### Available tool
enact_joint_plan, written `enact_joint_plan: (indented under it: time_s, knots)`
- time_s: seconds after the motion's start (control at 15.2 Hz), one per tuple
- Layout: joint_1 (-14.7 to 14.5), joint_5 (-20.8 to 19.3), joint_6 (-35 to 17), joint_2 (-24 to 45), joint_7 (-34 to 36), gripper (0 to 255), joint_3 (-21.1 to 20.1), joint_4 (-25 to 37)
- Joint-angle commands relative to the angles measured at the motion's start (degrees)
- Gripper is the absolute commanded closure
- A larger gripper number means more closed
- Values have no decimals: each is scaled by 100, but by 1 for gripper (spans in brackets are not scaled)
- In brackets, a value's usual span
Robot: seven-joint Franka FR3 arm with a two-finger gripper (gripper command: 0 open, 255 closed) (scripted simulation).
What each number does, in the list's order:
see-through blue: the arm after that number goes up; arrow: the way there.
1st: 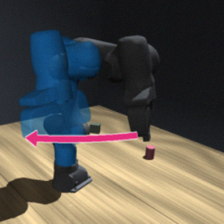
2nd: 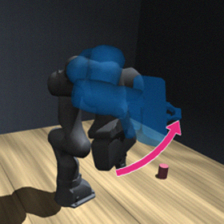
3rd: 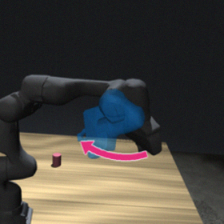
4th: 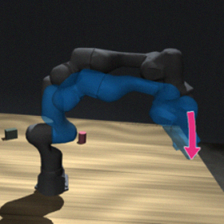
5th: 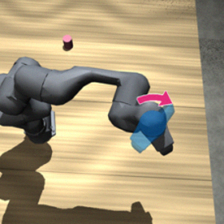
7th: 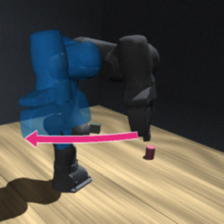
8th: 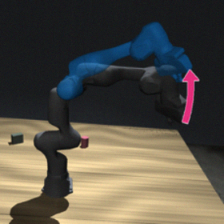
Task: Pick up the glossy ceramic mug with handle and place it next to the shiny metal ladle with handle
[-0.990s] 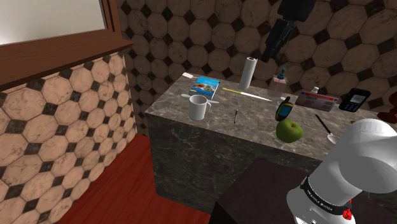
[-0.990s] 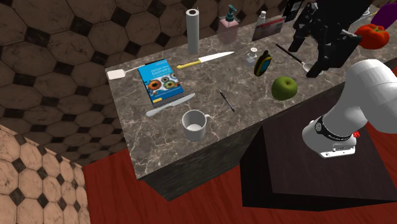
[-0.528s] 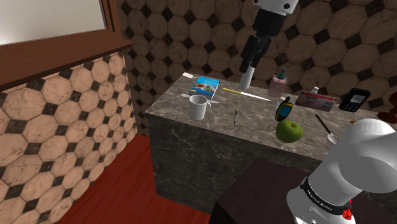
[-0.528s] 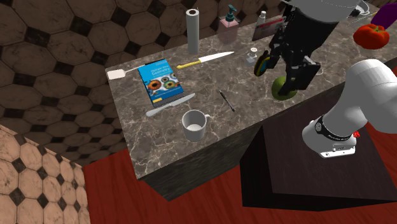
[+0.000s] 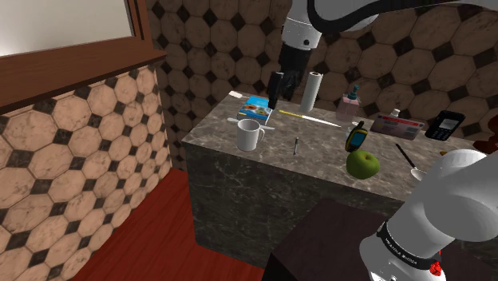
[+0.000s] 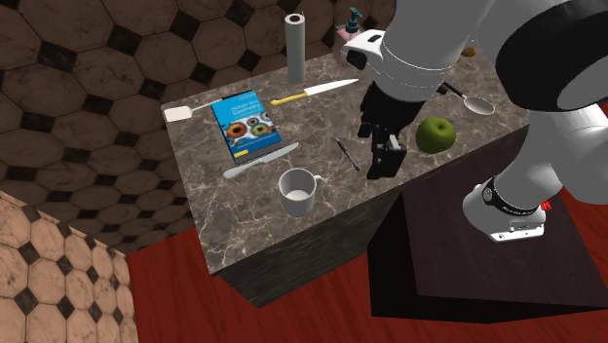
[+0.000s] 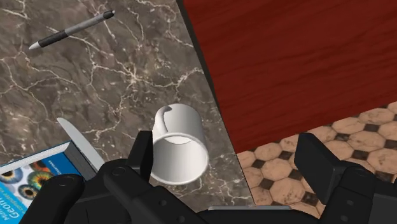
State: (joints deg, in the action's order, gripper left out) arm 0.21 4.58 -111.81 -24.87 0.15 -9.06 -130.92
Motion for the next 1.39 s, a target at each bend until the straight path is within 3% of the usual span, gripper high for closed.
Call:
enact_joint_plan:
  time_s: [0.0,0.79,1.32]
  knots:
    - [29,-91,-297,411,147,0,-110,83]
    - [107,-1132,-1407,3045,1194,0,-434,1277]
    - [94,-1309,-1942,3447,1318,0,-387,1118]
